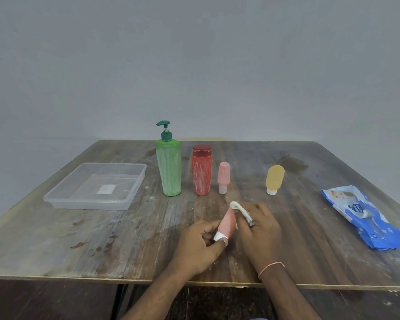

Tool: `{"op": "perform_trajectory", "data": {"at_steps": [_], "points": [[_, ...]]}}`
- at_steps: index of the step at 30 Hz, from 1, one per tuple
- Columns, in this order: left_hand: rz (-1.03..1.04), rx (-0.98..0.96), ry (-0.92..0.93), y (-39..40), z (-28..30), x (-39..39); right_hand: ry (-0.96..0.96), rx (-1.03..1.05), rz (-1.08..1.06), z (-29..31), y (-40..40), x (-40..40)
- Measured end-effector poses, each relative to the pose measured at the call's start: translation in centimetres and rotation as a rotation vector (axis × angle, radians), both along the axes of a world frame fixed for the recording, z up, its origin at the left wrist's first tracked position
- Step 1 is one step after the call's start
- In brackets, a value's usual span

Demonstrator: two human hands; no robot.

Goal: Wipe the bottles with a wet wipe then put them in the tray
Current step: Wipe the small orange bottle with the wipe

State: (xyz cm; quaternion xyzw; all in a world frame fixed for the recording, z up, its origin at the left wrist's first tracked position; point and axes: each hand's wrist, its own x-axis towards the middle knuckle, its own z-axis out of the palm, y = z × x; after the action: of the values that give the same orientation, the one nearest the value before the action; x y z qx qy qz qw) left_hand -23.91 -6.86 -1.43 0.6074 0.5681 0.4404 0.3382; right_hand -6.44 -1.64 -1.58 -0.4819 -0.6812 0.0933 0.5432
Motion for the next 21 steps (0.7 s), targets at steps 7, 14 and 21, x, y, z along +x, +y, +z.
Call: {"op": "perform_trajectory", "data": {"at_steps": [7, 14, 21], "points": [[0.078, 0.085, 0.042, 0.1, -0.2, 0.0, -0.214, 0.052, 0.382, 0.4, -1.3, -0.8], [0.06, 0.048, -0.004, -0.2, -0.3, 0.2, -0.067, -0.019, 0.021, 0.0, 0.0, 0.0], [0.096, -0.003, -0.164, -0.3, 0.3, -0.4, 0.269, -0.314, 0.024, 0.5, 0.6, 0.4]]}}
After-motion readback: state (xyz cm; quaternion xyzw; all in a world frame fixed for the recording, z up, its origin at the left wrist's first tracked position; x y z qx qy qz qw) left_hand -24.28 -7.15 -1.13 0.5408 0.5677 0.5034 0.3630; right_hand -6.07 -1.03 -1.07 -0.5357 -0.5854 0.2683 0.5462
